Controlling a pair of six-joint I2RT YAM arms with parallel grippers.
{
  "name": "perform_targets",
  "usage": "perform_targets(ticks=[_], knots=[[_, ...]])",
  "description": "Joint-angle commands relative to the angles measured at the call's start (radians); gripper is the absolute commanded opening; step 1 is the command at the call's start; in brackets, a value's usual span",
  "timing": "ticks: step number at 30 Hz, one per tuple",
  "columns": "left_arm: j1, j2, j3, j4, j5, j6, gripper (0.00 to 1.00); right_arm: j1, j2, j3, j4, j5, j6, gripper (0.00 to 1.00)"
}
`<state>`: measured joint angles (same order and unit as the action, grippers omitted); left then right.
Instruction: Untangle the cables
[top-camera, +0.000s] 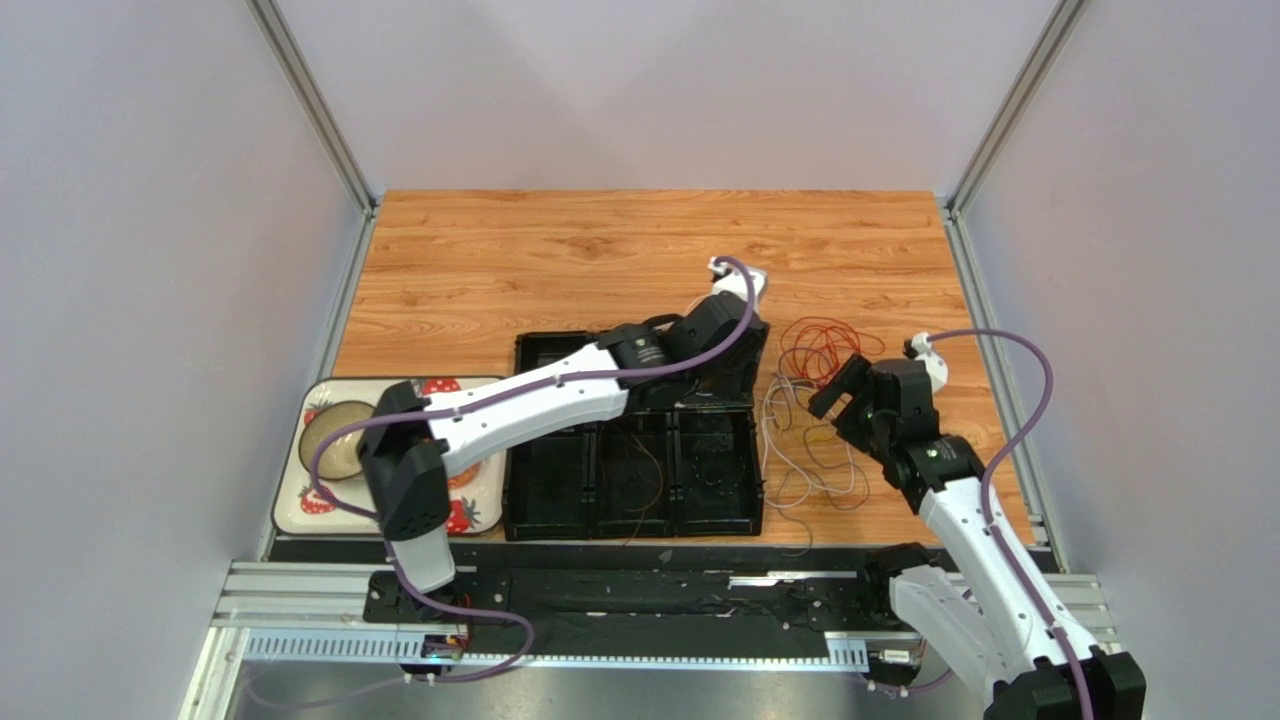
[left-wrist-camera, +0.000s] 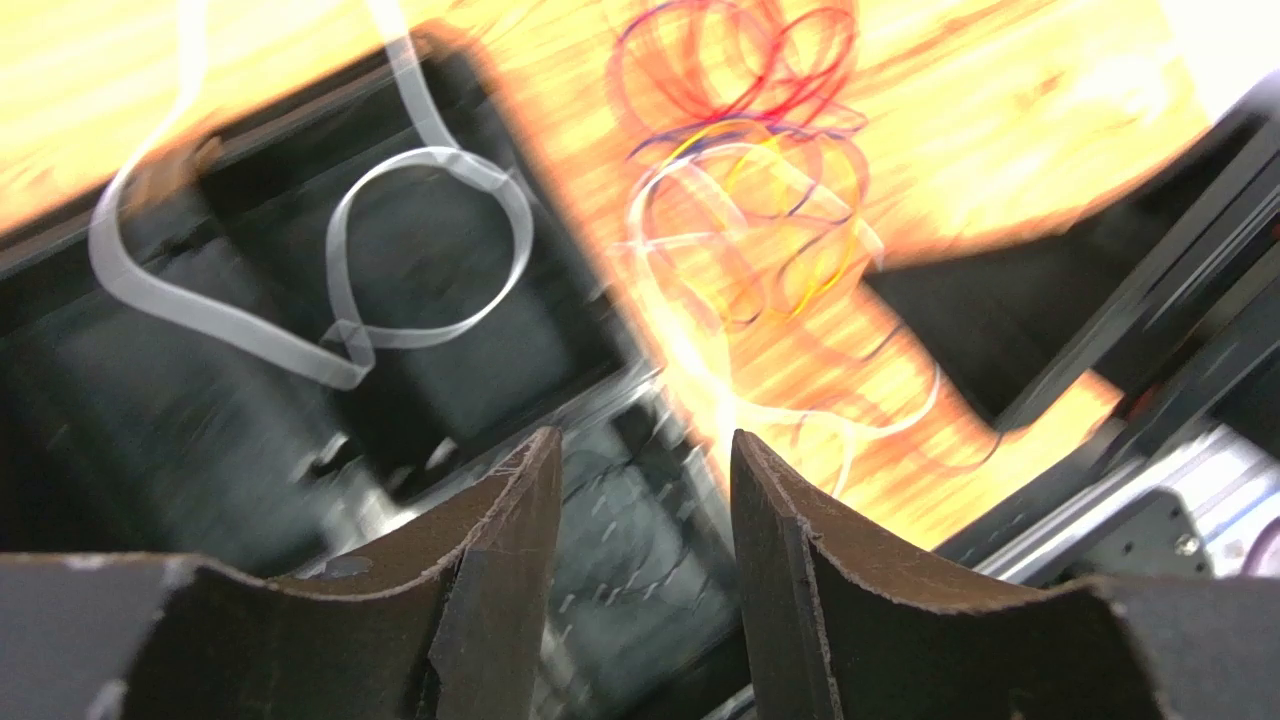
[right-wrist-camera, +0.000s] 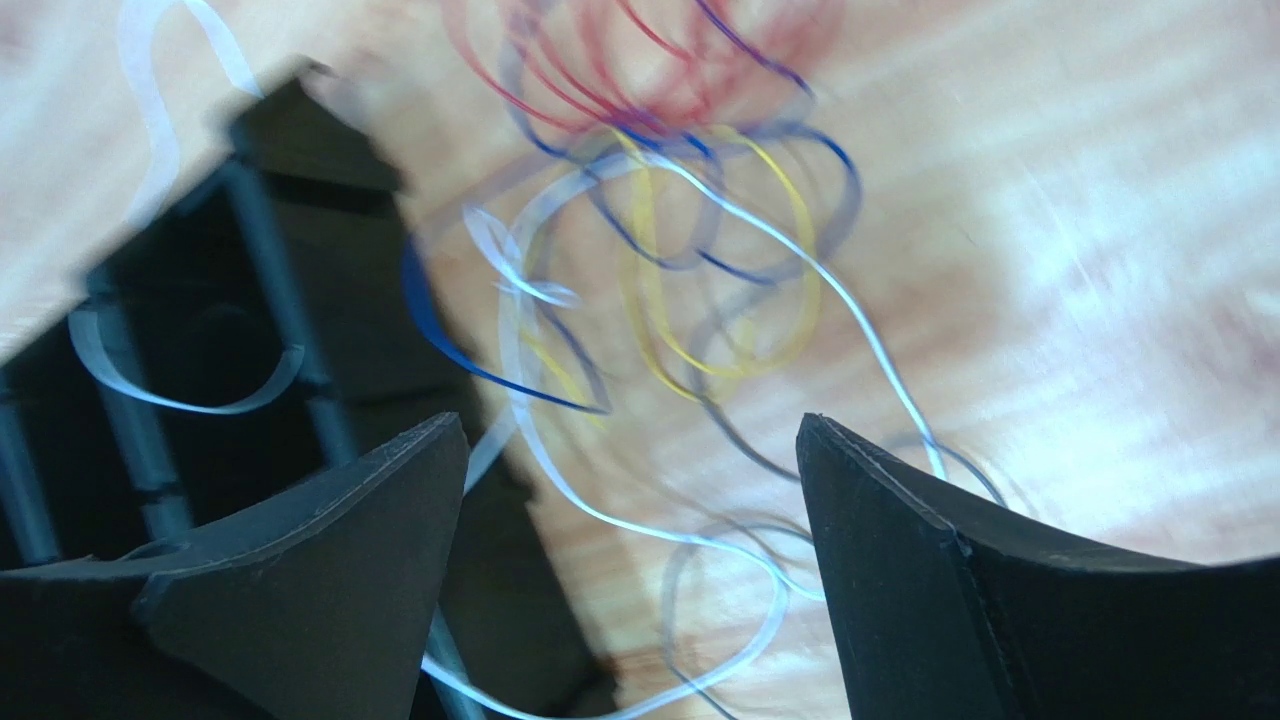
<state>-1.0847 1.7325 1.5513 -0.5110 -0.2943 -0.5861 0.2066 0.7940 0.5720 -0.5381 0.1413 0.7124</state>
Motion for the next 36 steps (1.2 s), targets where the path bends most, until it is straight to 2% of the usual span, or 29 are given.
perform_targets(ticks=[1,6,17,28,31,36], knots=[[-0.003,0.108,0.145,0.045,0.064,0.035,0.54,0.004,-0.082,-0.041,-0.065,0.066,0.071,0.85],[0.005,0.240,0.262,0.035,0.093,0.032,0.55,0.004,-0.173,-0.060,-0.149,0.152,0.113,0.84],[0.031,0.462,0.452,-0.023,0.136,0.020,0.51,0.004,-0.216,-0.067,-0.174,0.130,0.119,0.84],[0.037,0.526,0.460,-0.023,0.138,-0.011,0.46,0.004,-0.171,-0.064,-0.132,0.118,0.104,0.84],[0.035,0.535,0.458,-0.011,0.155,-0.003,0.41,0.004,-0.162,-0.069,-0.119,0.116,0.102,0.84],[0.037,0.542,0.464,-0.008,0.167,-0.004,0.22,0.005,-0.148,-0.073,-0.108,0.110,0.101,0.84]])
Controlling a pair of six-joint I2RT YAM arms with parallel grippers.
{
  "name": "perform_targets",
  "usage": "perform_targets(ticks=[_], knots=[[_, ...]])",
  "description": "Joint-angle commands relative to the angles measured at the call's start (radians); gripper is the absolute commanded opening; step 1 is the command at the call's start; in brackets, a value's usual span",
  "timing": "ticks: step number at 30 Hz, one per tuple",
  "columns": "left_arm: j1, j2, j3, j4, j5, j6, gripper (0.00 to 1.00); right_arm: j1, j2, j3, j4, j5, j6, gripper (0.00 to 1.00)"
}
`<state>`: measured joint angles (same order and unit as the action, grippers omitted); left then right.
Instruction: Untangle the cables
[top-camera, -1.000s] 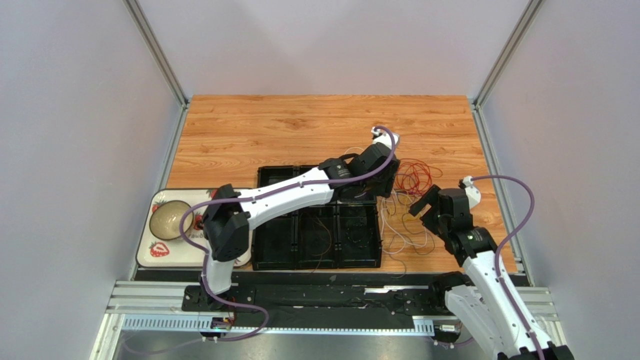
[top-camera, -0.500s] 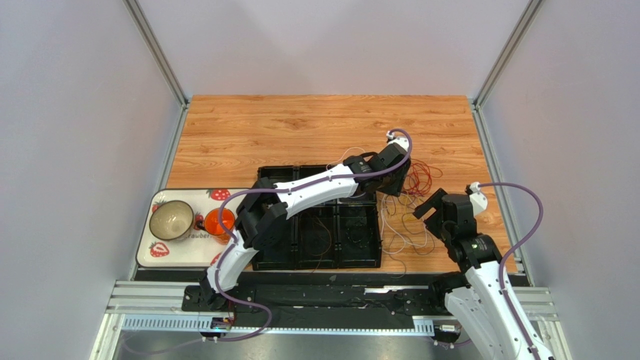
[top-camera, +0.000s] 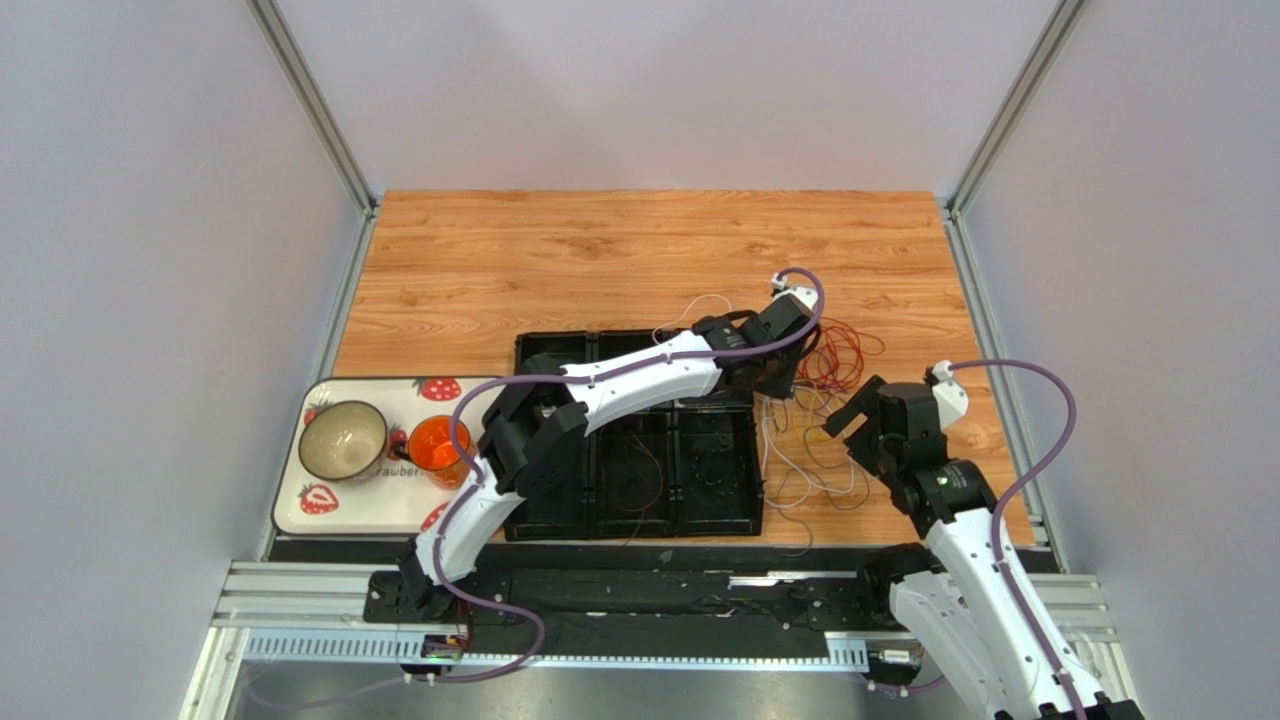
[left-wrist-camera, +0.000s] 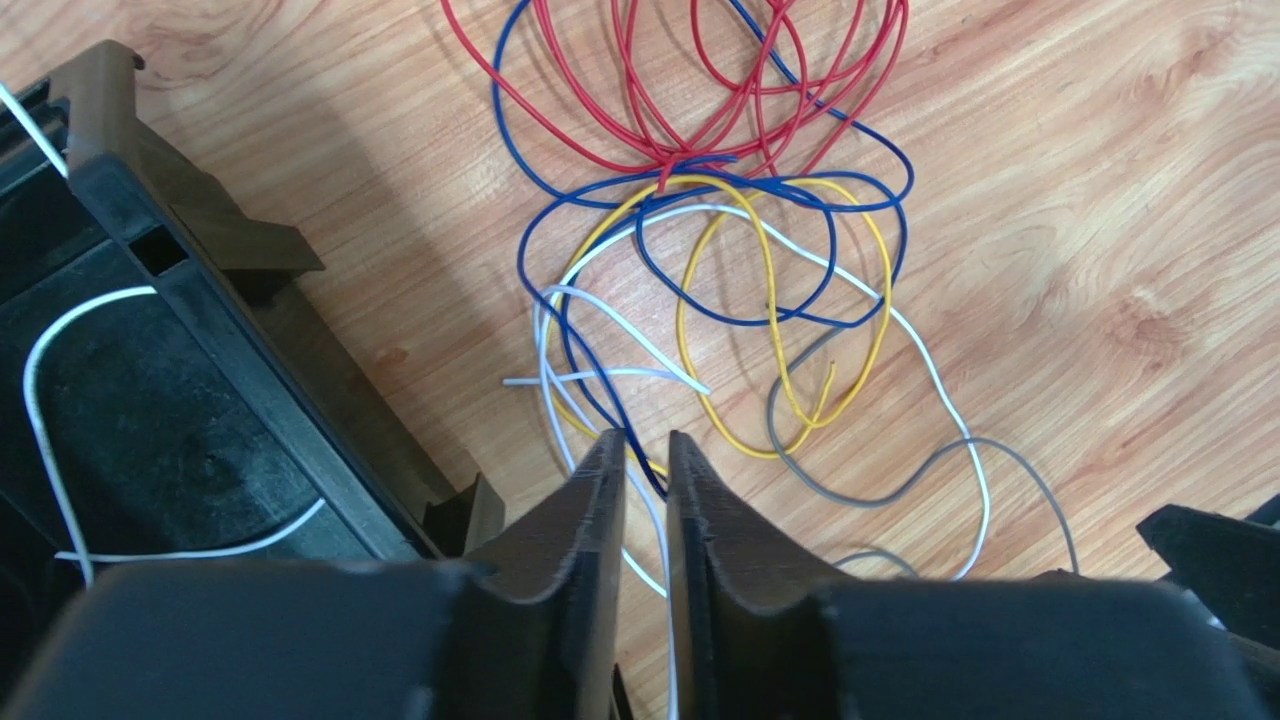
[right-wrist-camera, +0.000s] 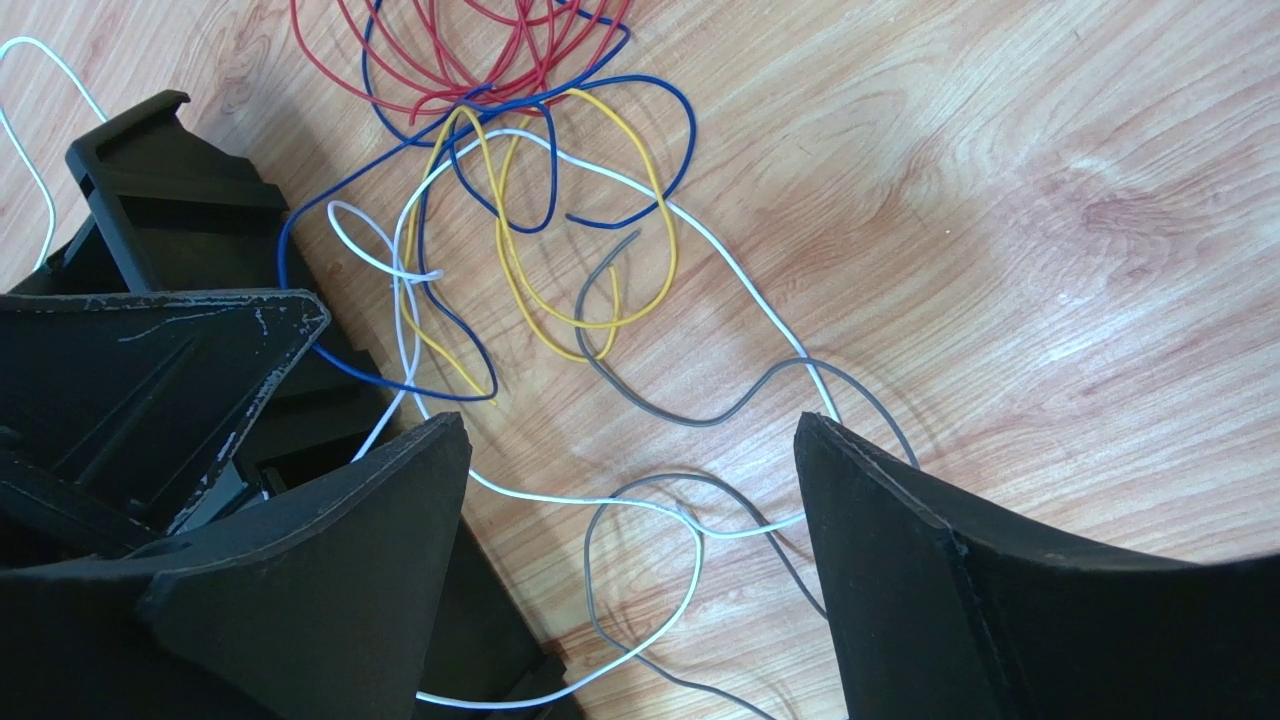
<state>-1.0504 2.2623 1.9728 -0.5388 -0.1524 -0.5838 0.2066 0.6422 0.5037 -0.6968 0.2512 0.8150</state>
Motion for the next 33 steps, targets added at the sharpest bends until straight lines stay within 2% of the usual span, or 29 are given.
perform_targets(ticks=[1,8,14,19,26,33], knots=[[0.003,0.014,0.044,0.020,0.027,-0.008,0.20,0.004,0.005,-0.005,0.051,0.000,0.000,0.84],[0.003,0.013,0.049,0.016,0.034,-0.008,0.00,0.004,-0.012,-0.002,0.039,0.000,-0.004,0.84],[0.003,-0.059,0.041,0.017,0.022,0.016,0.00,0.004,-0.035,-0.013,0.034,-0.012,0.001,0.83],[0.003,-0.150,0.038,0.017,0.033,0.050,0.00,0.004,-0.045,-0.056,0.098,-0.053,0.000,0.81],[0.003,-0.303,-0.006,0.014,0.031,0.087,0.00,0.004,-0.015,-0.082,0.186,-0.159,-0.017,0.75],[0.003,-0.432,-0.023,0.013,0.045,0.101,0.00,0.005,0.063,-0.071,0.261,-0.202,-0.031,0.72]])
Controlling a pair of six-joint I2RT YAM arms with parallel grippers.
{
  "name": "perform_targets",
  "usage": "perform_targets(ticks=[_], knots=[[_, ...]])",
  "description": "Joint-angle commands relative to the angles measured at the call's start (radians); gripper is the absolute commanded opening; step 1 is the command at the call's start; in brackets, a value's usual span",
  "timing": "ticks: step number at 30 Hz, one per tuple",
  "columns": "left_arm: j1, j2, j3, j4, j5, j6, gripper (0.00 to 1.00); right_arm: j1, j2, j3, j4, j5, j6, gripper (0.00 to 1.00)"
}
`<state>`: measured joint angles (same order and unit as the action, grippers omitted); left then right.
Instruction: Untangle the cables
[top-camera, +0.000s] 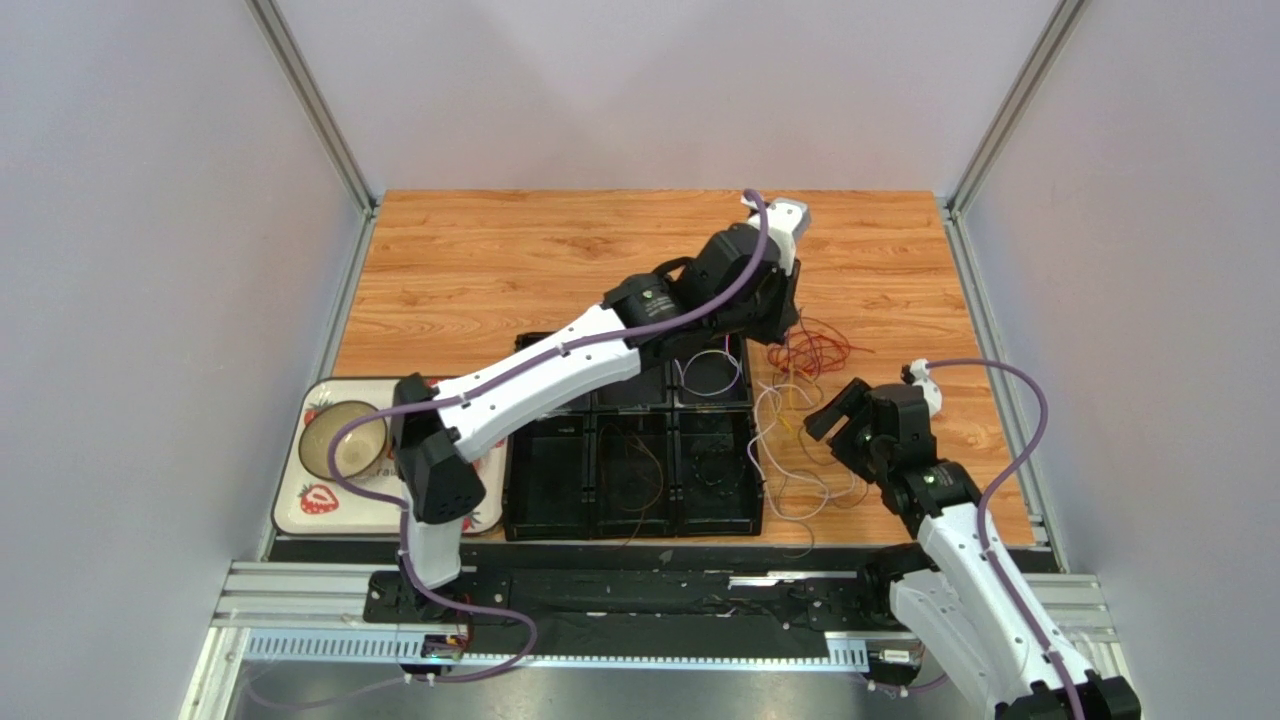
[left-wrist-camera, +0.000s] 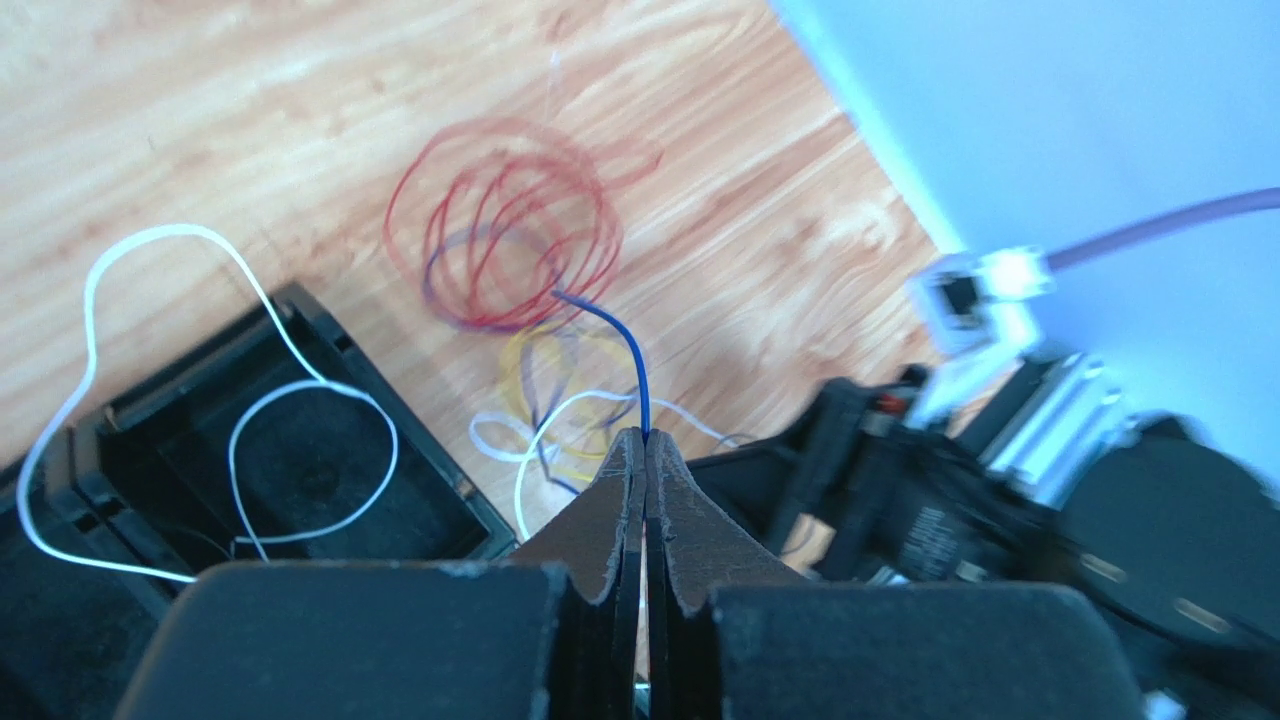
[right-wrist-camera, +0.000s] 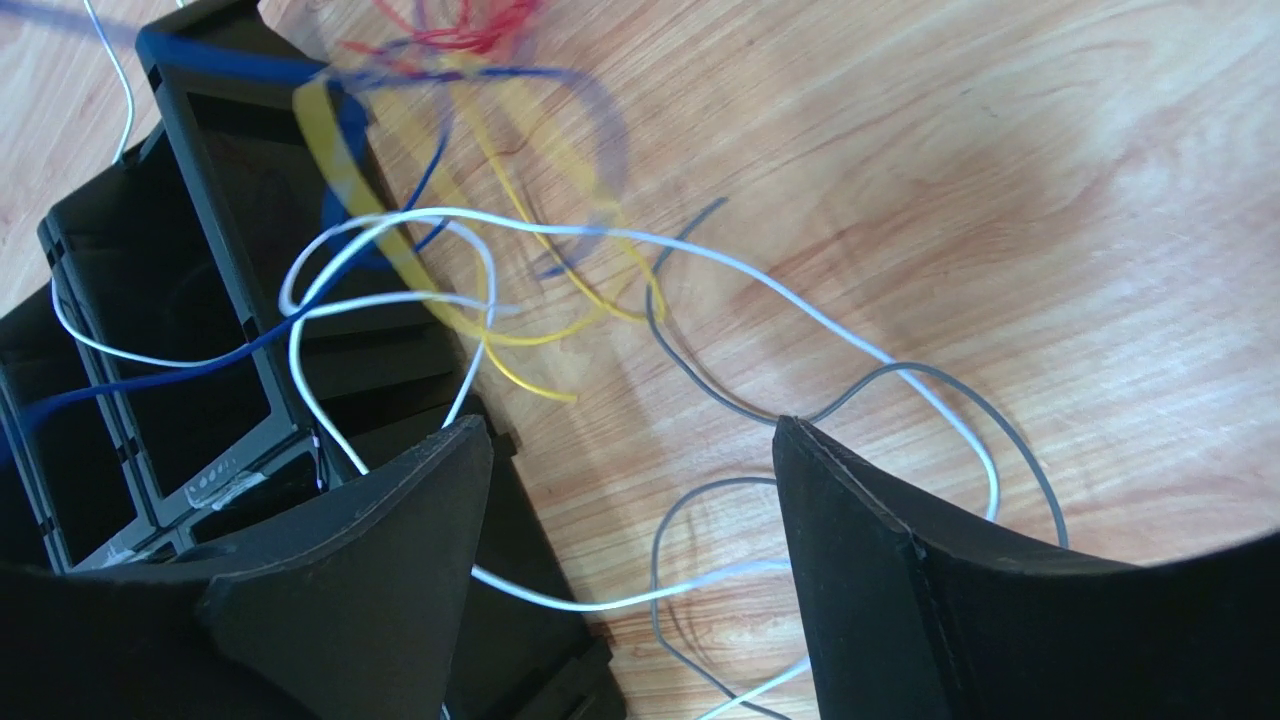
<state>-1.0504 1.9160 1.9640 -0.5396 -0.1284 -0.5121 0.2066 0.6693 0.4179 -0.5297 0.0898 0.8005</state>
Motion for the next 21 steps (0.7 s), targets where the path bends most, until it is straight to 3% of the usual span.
perform_targets(ticks=[1,11,21], knots=[[0.003,-0.098,-0.016,0.020,0.026,0.032,0.00,0.005,0.044,0.010,0.103,-0.045,-0.015,0.72],[0.001,-0.160,-0.023,0.026,0.082,0.058,0.00,0.023,0.070,-0.008,0.232,-0.134,-0.040,0.72],[0.003,-0.164,-0.043,0.047,0.110,0.044,0.00,0.028,0.128,-0.027,0.353,-0.098,-0.023,0.78]])
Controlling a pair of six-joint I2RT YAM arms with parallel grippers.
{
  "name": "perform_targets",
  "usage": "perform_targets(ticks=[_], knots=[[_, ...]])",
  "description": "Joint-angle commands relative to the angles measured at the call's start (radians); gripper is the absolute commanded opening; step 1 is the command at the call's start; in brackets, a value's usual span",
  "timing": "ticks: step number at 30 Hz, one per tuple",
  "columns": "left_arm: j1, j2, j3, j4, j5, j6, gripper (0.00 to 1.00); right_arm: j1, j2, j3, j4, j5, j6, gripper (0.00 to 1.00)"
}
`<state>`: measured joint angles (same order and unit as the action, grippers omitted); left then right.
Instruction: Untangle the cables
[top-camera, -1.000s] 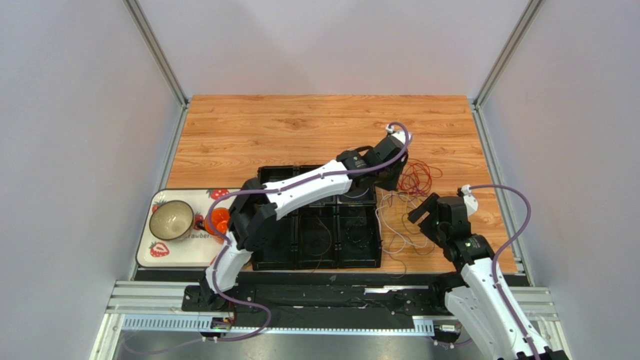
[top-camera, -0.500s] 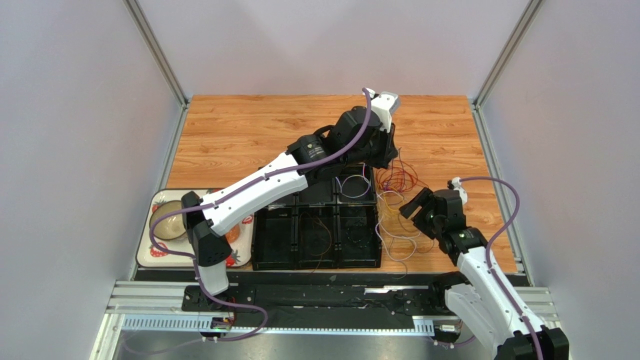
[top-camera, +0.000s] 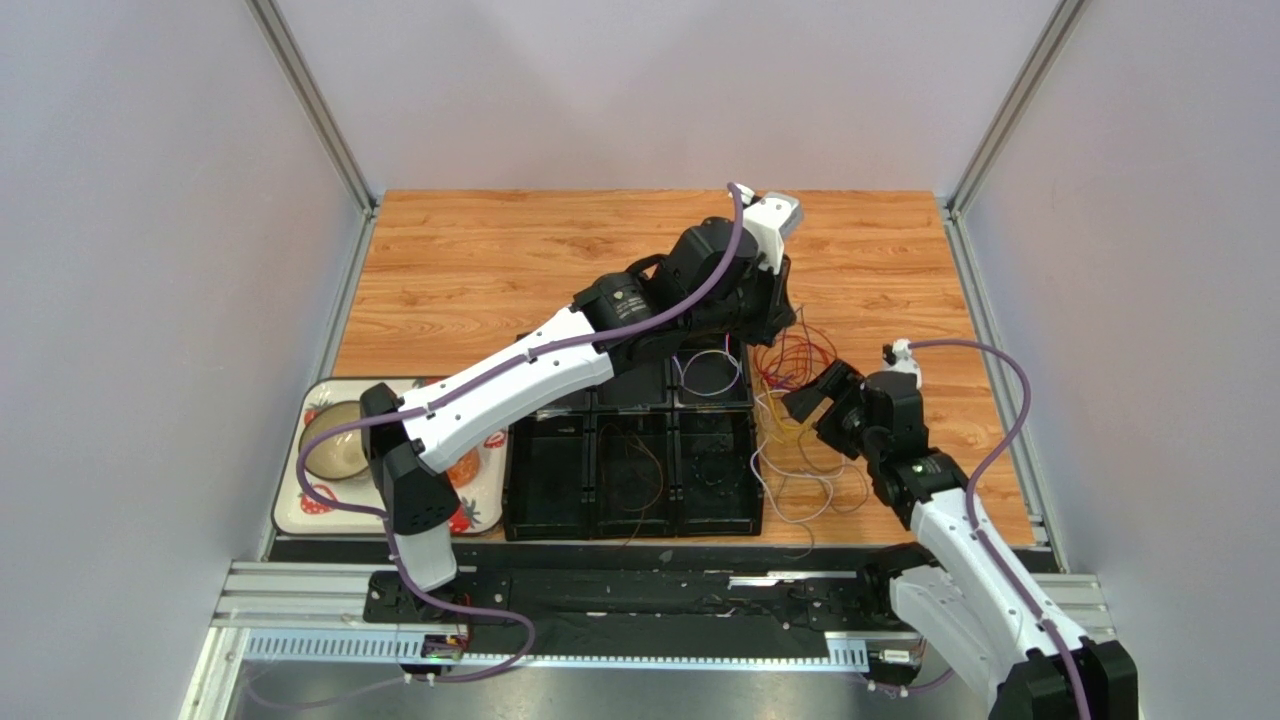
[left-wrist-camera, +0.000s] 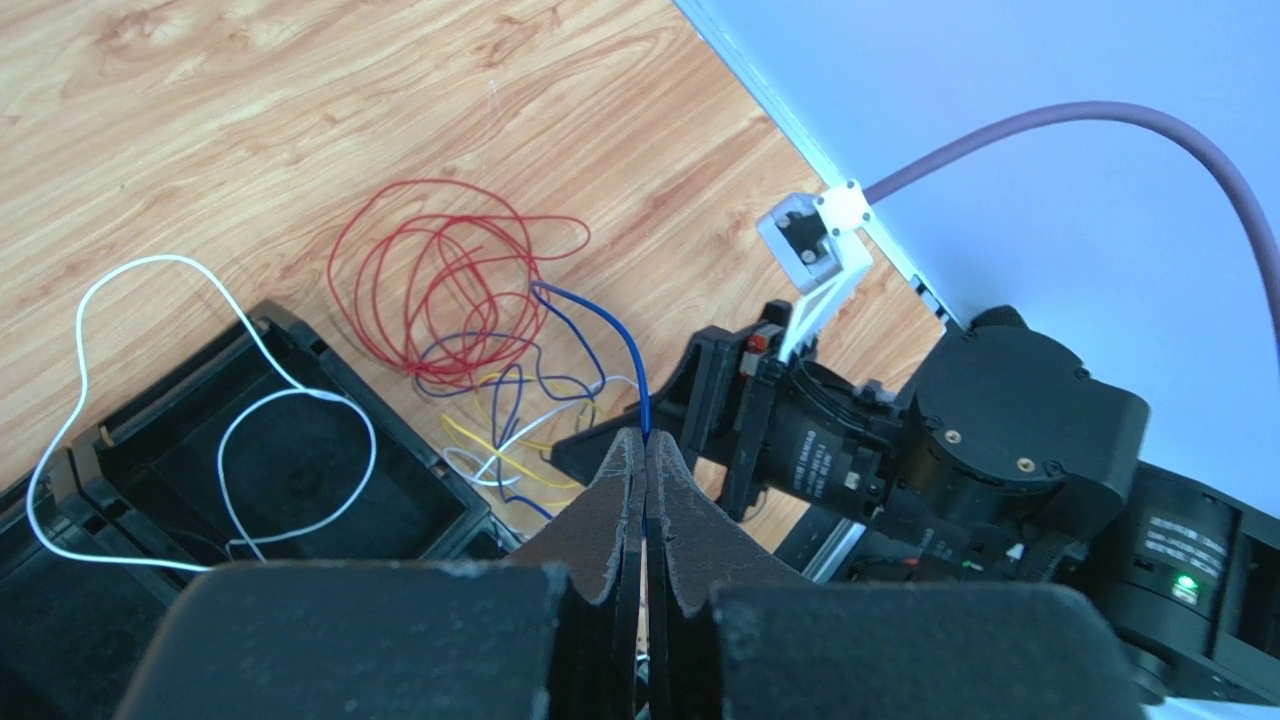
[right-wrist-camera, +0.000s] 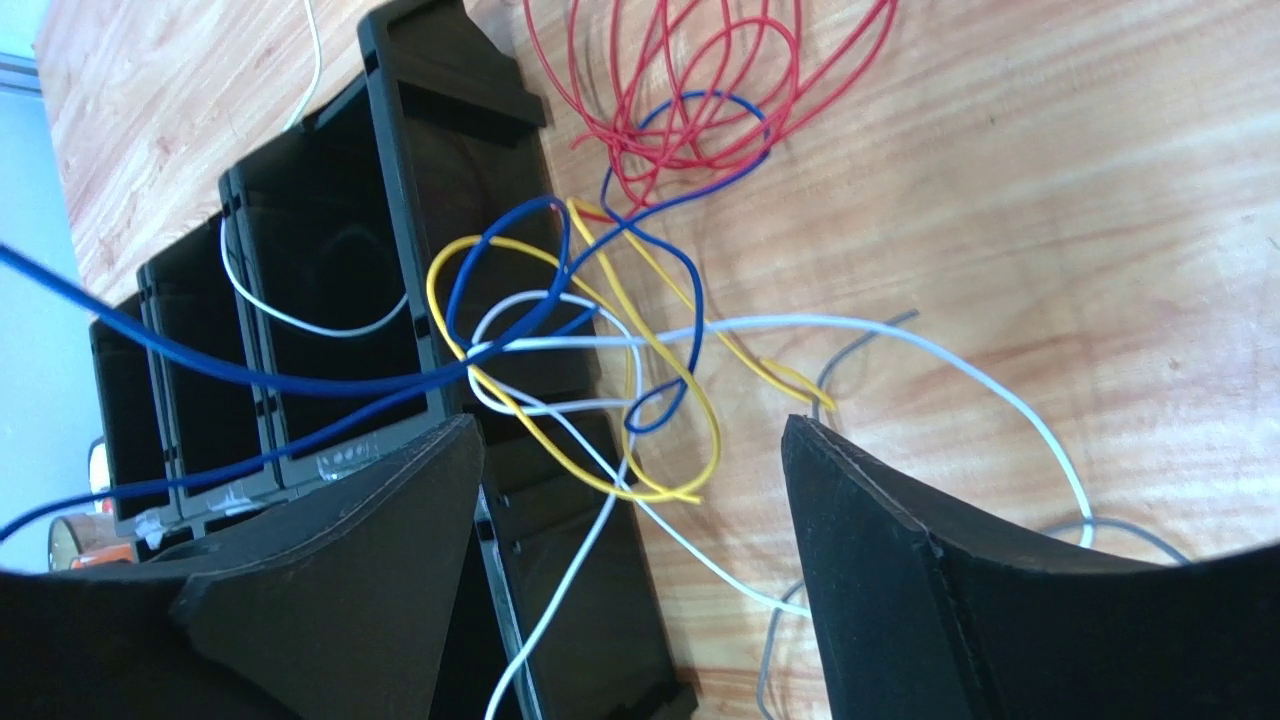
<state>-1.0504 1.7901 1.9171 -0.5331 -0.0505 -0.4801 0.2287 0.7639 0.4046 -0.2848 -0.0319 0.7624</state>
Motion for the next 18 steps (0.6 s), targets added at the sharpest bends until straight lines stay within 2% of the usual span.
perform_targets(ticks=[1,5,8,10,11,12,13,14,16,17,18], knots=[[0.001,-0.038,0.003,0.042,0.035,0.009,0.00,0.006,0.043,-0.021,0.127,0.030,0.023,0.78],[0.001,-0.041,0.000,0.042,0.041,0.005,0.00,0.008,0.125,-0.036,0.235,0.029,0.075,0.78],[0.003,-0.043,-0.006,0.041,0.043,0.002,0.00,0.011,0.179,-0.021,0.256,0.070,0.092,0.78],[0.001,-0.047,-0.010,0.044,0.067,-0.002,0.00,0.012,0.219,-0.020,0.271,0.084,0.097,0.74],[0.001,-0.049,-0.010,0.045,0.073,-0.003,0.00,0.012,0.230,-0.020,0.289,0.086,0.097,0.70],[0.001,-0.054,-0.013,0.047,0.075,-0.005,0.00,0.011,0.254,-0.018,0.311,0.089,0.094,0.59],[0.001,-0.055,-0.010,0.047,0.081,-0.003,0.00,0.011,0.265,-0.015,0.315,0.095,0.094,0.54],[0.001,-0.058,-0.009,0.045,0.086,-0.003,0.00,0.011,0.279,-0.015,0.329,0.095,0.089,0.42],[0.001,-0.064,-0.003,0.045,0.093,0.000,0.00,0.012,0.314,-0.012,0.338,0.104,0.081,0.29],[0.001,-0.069,0.003,0.042,0.098,0.003,0.00,0.012,0.324,-0.012,0.343,0.109,0.078,0.16],[0.001,-0.074,0.011,0.035,0.100,0.009,0.00,0.011,0.331,-0.013,0.348,0.113,0.075,0.11]])
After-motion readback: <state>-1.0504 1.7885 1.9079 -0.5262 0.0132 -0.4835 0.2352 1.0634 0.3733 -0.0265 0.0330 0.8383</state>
